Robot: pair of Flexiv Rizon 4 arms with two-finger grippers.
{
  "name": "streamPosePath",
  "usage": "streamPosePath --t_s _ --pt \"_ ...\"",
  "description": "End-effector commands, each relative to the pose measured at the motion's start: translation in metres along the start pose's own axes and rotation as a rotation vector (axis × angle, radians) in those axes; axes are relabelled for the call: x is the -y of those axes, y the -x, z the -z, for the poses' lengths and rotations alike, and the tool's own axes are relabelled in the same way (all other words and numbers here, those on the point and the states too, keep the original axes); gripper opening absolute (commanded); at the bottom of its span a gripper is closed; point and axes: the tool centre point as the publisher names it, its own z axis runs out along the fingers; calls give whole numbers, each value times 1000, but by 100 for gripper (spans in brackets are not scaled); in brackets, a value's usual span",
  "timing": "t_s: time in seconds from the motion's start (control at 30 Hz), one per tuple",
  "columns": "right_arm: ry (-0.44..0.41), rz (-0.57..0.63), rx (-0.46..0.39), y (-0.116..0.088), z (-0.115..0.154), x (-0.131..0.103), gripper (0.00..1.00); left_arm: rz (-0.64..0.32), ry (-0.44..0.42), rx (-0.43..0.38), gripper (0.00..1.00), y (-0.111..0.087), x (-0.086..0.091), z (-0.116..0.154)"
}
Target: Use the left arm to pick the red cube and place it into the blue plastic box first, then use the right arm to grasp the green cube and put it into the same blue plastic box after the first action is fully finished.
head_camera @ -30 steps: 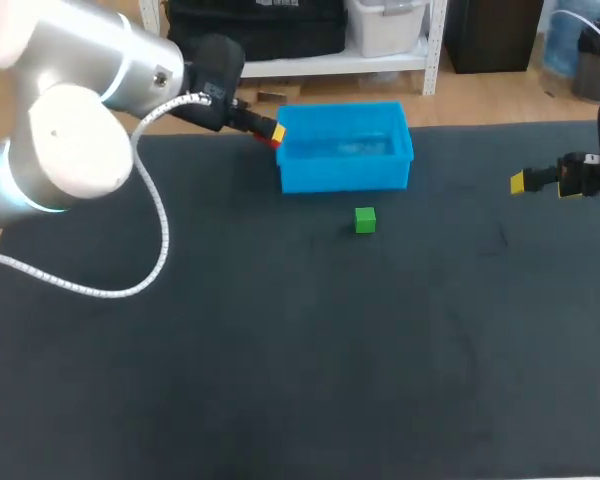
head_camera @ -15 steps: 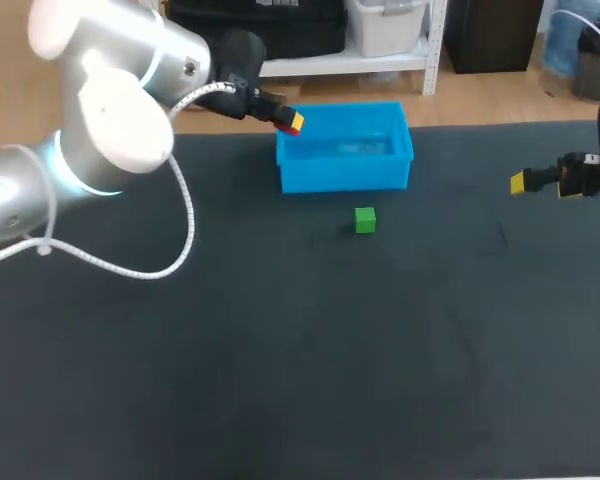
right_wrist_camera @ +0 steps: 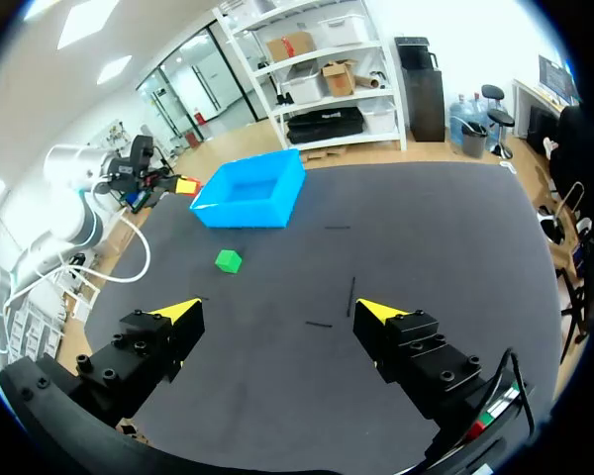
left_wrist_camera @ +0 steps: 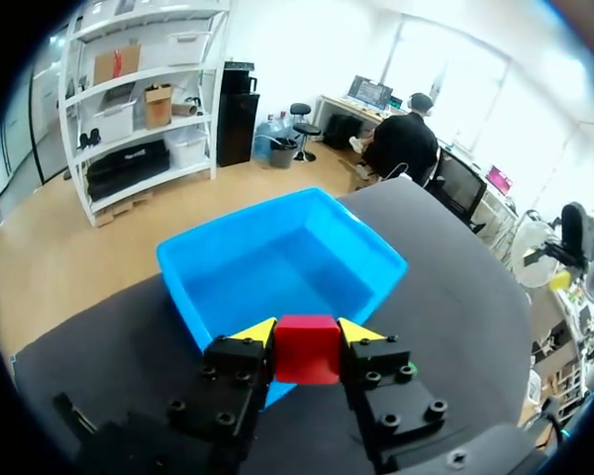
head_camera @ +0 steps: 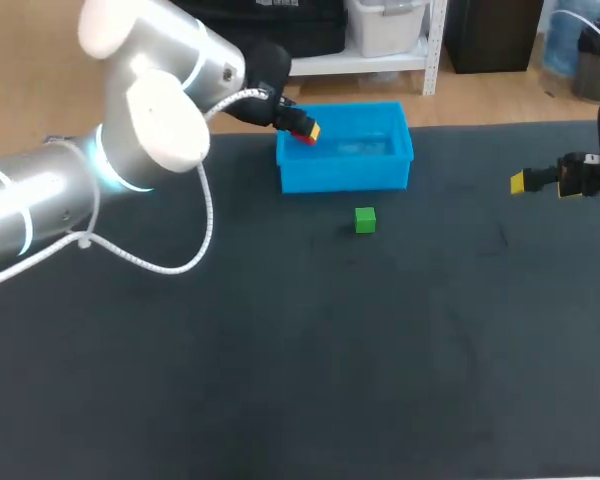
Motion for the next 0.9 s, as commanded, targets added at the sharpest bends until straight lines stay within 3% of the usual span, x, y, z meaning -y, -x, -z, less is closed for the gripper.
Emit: streamPosePath --t_s 0.03,0.9 --pt "-1 0 -1 0 0 0 100 14 13 -48 0 9 -5 -13" --pt "-1 0 -1 0 0 0 100 60 106 -170 0 5 -18 -31"
